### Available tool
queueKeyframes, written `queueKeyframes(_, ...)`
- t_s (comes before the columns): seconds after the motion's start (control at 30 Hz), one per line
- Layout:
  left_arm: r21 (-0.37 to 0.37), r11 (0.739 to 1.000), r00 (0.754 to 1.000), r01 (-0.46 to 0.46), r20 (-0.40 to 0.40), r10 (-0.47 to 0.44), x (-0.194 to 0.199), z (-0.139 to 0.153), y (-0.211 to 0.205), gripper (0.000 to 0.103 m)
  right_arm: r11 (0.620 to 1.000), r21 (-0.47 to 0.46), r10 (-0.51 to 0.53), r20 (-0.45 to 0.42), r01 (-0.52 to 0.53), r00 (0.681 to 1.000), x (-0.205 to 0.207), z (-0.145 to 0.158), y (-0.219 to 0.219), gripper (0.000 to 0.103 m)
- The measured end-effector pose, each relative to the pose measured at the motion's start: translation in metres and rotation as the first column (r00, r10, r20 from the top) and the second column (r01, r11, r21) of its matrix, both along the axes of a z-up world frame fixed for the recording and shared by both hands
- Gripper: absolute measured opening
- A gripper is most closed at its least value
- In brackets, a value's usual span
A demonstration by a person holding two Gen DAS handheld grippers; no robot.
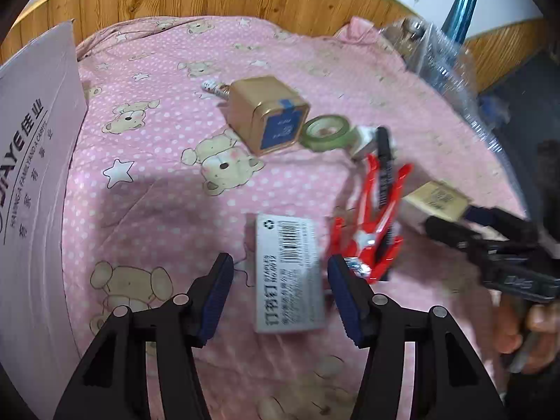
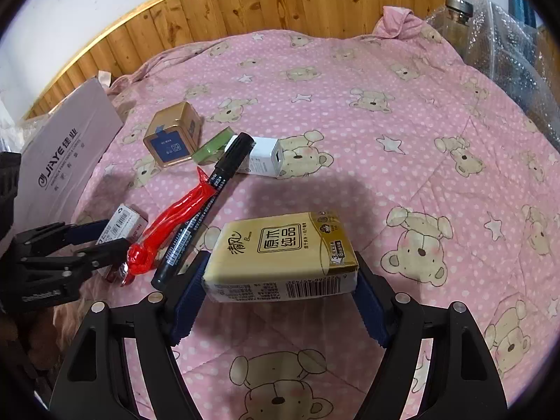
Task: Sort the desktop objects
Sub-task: 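Grasp the gold tissue pack with the right gripper while the left grasps the staples box, then carry the tissue pack and staples box into the white box and release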
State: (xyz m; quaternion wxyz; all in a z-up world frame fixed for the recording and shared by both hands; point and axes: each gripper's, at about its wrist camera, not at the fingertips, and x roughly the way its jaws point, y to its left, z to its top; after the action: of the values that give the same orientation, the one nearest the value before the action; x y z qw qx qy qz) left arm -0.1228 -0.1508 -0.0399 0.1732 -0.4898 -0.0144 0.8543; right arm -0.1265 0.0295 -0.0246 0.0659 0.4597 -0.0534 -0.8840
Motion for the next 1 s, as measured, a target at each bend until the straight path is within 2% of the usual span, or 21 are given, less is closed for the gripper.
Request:
queueKeyframes(0.03, -0.024, 1.000, 0.999, 0.004, -0.032, -0.005, 0.000, 0.001, 0.004, 0.057, 1.000, -0.001, 0.001, -0.002, -0.001, 1.000, 0.000, 0.000, 0.000, 0.079)
queueKeyframes(0.1, -0.080, 0.997, 0.998, -0.010, -0.056, 0.005, 0.000, 0.001, 0.008, 0.039, 1.000, -0.002, 0.000, -0.002, 0.000, 1.000, 0.002, 0.000, 0.001, 0.079)
queueKeyframes(0.2, -0.031, 0.999, 0.999, -0.022, -0.041, 0.021, 0.000, 0.005, 0.001, 0.039, 1.000, -0.009, -0.003, -0.007, 0.003, 1.000, 0.003, 0.002, 0.004, 0.079)
queueKeyframes(0.43, -0.020, 0.999, 0.997, -0.027, -0.072, 0.025, 0.012, 0.022, -0.008, 0.039, 1.000, -0.009, 0.015, -0.019, -0.015, 1.000, 0.005, 0.009, -0.003, 0.079)
queueKeyframes(1.0, 0.002, 1.000, 0.997, -0.012, -0.082, 0.012, 0.035, 0.037, -0.007, 0.039, 0.998, 0.023, 0.054, -0.024, -0.054, 0.998, 0.026, 0.020, -0.026, 0.078)
